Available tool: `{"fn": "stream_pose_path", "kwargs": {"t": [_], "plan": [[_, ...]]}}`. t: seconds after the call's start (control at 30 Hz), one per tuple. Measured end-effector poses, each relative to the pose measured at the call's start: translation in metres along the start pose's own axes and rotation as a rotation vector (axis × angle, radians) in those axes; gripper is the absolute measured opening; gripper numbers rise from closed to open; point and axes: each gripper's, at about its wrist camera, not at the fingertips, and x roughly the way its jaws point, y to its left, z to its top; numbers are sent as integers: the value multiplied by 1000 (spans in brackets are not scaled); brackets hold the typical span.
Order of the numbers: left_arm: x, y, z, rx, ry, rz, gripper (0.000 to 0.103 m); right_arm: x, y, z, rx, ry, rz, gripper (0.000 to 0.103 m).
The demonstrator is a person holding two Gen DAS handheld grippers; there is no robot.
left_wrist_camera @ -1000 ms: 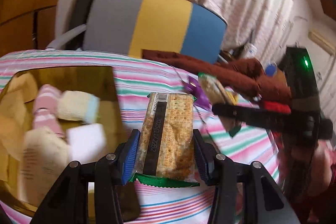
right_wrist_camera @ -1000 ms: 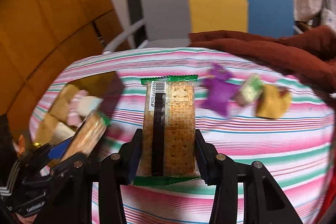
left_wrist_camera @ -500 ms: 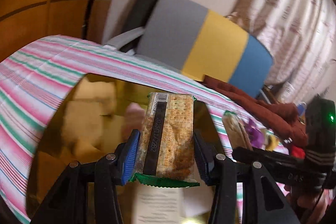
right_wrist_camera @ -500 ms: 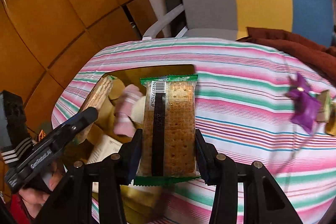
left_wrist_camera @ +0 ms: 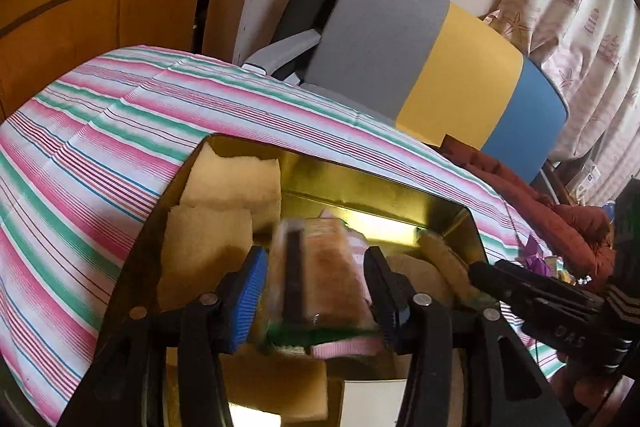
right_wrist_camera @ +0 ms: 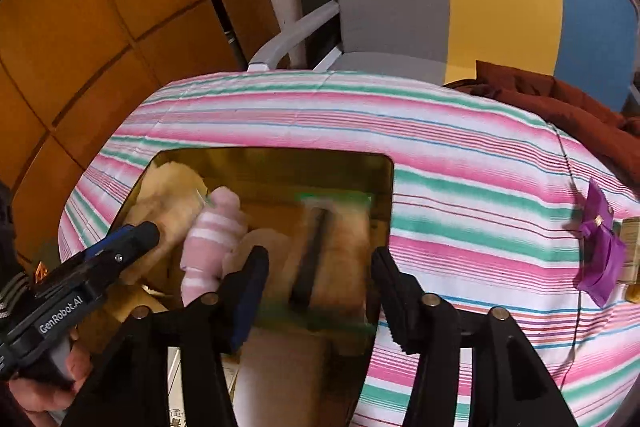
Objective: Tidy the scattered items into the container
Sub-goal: 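Carry both cracker packets over the gold tin and open both grippers, then move both grippers from the tin toward the purple pouch and yellow sock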
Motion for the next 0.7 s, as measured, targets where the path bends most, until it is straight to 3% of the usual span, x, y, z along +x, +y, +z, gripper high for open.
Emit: {"fn": "stream_pose_path", "kwargs": {"t": [0.13,0.27,0.7], "plan": [[-10,2,-5,-22,-23,-15,58,-17,2,-6,-17,-40,-11,63],[-20,2,-12,-47,-33,-9,58,-32,3,-14,-21,-72,5,63],[-51,-30,-44,-1,-37,-63,58,-74,-17,-48,41,-104,56,67]]}}
